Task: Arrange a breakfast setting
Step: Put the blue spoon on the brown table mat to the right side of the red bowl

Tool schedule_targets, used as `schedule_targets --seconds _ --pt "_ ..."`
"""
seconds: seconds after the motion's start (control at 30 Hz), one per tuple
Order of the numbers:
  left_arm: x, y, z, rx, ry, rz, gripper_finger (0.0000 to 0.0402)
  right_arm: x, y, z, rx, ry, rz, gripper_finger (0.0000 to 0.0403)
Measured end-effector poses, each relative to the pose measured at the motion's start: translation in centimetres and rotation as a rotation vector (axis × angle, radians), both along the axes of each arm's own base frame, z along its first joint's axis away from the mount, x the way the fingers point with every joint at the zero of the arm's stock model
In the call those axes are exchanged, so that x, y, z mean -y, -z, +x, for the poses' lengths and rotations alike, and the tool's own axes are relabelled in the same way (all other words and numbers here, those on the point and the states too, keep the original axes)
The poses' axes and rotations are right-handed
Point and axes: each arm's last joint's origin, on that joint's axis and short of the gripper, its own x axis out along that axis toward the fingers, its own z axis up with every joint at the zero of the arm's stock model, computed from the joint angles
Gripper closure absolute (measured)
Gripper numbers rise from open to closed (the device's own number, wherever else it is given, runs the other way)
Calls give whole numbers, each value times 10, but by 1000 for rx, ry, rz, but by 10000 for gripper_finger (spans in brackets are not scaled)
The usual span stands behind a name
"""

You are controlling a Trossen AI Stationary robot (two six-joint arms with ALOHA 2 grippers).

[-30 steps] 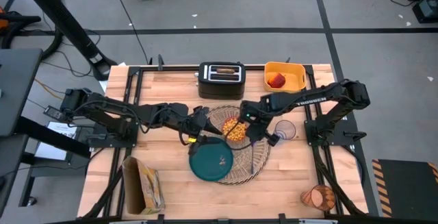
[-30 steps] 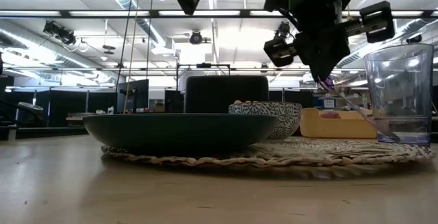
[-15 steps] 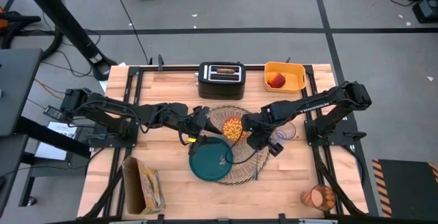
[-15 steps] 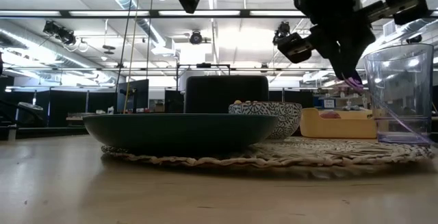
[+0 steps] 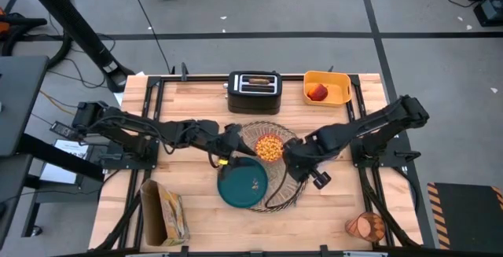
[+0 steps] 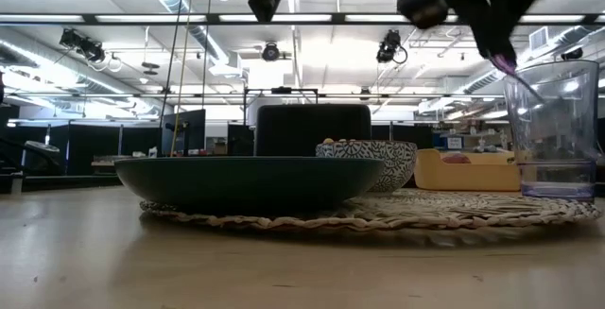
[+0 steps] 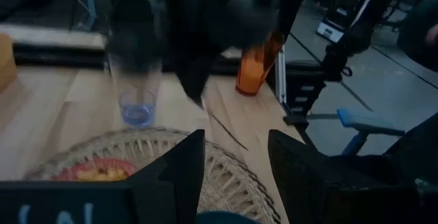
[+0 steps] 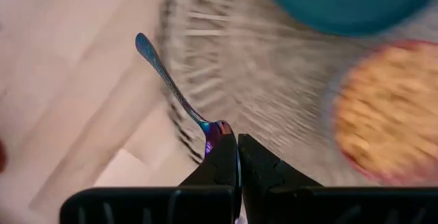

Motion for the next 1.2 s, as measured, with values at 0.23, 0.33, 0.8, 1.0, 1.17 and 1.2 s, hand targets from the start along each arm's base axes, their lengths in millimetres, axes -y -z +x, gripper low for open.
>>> schedule_targets --seconds 0.23,0.33,0.8,1.0,1.17,1.2 --pt "17 28 20 -14 38 -7 233 -11 -49 -1 142 144 -148 396" --pt "20 38 31 37 -20 -30 233 -13 -61 0 214 164 -208 396" --pt "-2 59 85 62 -202 -87 233 3 -70 9 279 322 -220 395" --pt "-13 49 101 95 -235 -114 235 8 -61 10 239 332 -206 395" --pt "-20 48 102 92 -249 -121 260 9 -56 10 229 357 -219 395" --pt "-21 48 102 93 -249 -117 268 9 -56 9 232 361 -230 395"
